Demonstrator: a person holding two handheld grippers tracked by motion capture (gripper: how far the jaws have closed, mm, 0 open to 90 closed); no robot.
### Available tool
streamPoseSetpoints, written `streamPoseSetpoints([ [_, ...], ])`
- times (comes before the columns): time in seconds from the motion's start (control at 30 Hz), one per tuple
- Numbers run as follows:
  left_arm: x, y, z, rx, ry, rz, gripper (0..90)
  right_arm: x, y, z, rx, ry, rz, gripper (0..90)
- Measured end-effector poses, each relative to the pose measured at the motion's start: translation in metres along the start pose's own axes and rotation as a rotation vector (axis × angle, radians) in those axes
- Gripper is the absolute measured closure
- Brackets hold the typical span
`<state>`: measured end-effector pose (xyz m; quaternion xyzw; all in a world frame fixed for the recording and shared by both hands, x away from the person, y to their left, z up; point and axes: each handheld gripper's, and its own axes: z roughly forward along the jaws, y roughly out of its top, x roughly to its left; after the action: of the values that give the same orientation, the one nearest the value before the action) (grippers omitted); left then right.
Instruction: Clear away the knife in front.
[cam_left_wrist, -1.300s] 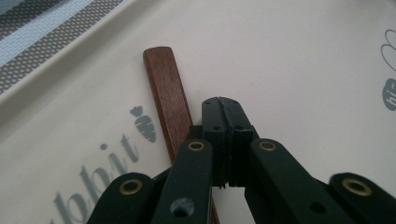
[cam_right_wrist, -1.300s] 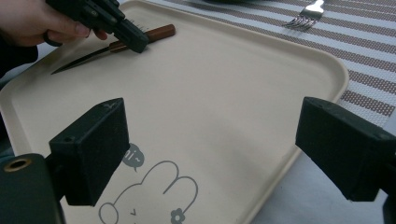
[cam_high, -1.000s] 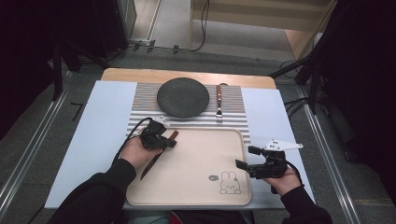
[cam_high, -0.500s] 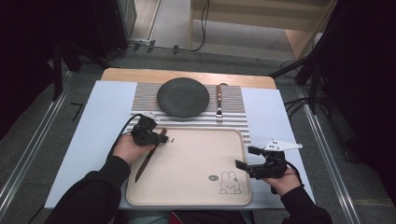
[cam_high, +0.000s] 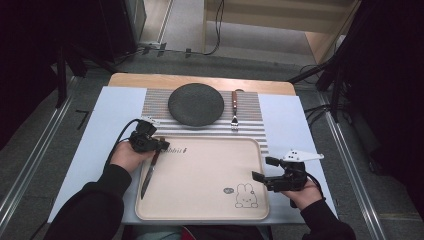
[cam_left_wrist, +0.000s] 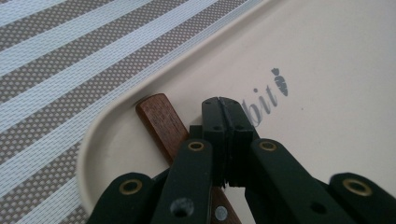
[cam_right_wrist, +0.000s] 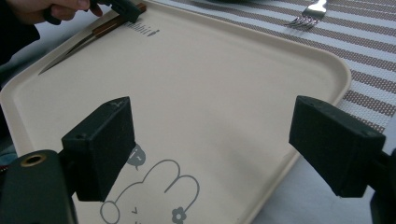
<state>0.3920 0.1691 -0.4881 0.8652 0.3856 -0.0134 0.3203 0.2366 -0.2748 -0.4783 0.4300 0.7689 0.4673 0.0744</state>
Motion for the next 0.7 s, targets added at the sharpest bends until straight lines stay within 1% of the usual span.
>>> streamPoseSetpoints([
  [0.07, 0.003, -0.001, -0.002, 0.001, 0.001, -0.009, 89.8, 0.000, 0.000, 0.000, 0.000, 0.000, 0.000, 12.7],
  [0.17, 0.006, -0.004, -0.006, -0.002, 0.014, -0.012, 88.7, 0.000, 0.000, 0.000, 0.000, 0.002, 0.002, 12.7],
  [0.3, 0.010, -0.007, -0.010, -0.001, 0.014, -0.020, 88.6, 0.000, 0.000, 0.000, 0.000, 0.003, 0.001, 12.7],
  [0.37, 0.011, -0.008, -0.011, -0.006, 0.002, -0.037, 86.4, 0.000, 0.001, 0.001, -0.002, 0.005, 0.006, 12.7],
  [0.43, 0.011, -0.009, -0.011, -0.006, -0.014, -0.044, 84.5, 0.000, 0.001, 0.001, -0.003, 0.003, 0.004, 12.7],
  [0.5, 0.010, -0.009, -0.013, -0.011, -0.029, -0.033, 83.8, 0.000, 0.001, 0.001, -0.006, 0.001, 0.009, 12.7],
  [0.53, 0.010, -0.009, -0.014, -0.014, -0.031, -0.033, 82.5, 0.000, 0.002, 0.001, -0.006, 0.000, 0.011, 12.7],
  [0.67, 0.005, -0.008, -0.021, -0.044, -0.052, -0.016, 75.3, 0.000, 0.002, 0.002, -0.008, 0.001, 0.008, 12.7],
  [0.7, 0.004, -0.008, -0.023, -0.048, -0.059, -0.014, 71.7, 0.000, 0.003, 0.002, -0.009, 0.003, 0.010, 12.7],
])
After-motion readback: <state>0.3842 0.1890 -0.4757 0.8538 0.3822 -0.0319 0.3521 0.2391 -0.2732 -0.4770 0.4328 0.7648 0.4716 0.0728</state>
